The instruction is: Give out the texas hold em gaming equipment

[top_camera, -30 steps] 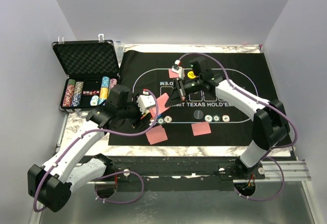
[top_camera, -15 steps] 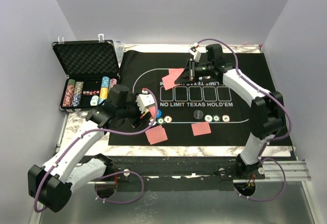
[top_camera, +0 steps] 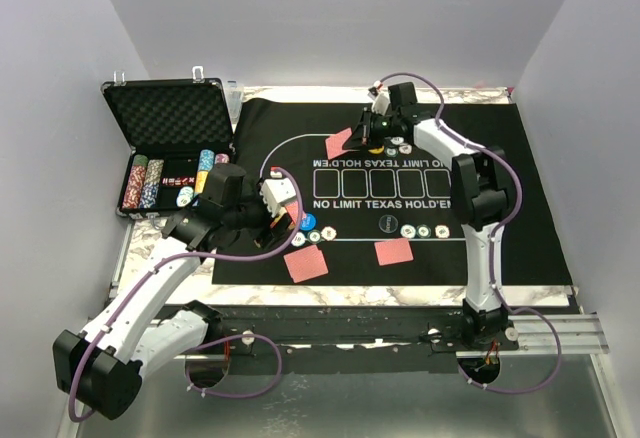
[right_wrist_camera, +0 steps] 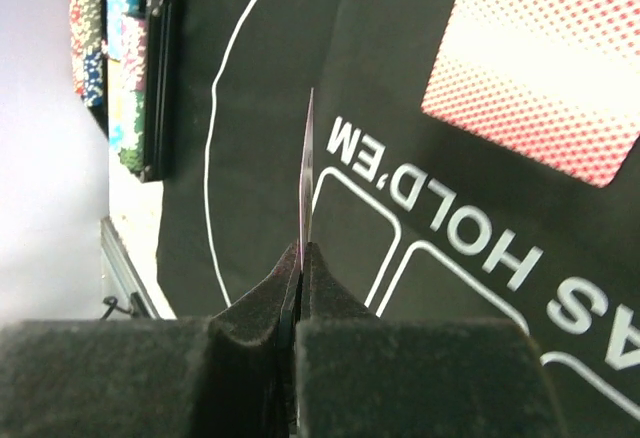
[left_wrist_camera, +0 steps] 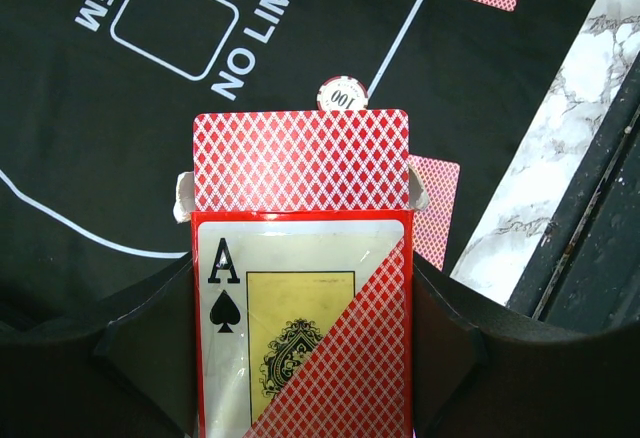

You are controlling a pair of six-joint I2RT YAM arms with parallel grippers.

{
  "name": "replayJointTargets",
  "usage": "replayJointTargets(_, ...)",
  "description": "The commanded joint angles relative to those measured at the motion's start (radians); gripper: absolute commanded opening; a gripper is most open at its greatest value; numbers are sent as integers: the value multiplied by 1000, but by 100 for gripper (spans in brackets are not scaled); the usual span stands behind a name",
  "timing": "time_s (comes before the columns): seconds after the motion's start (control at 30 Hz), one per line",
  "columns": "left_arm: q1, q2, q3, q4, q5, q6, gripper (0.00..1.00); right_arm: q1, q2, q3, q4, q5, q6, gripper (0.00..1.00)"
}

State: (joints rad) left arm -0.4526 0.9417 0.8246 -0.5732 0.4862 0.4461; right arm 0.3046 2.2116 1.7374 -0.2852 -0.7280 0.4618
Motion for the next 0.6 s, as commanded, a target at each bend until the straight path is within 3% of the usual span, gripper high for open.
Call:
replayJointTargets(0.0,5,-16,34,1,10,6,0,-8,86,90,22,52,-24,1)
replayJointTargets(0.3,11,-7,35,2,15,0,0,-16,191,169,29,109,-48,2)
replayJointTargets(0.57,22,6,33,-1,18,13,0,-19,238,252,-33,255,-92,12)
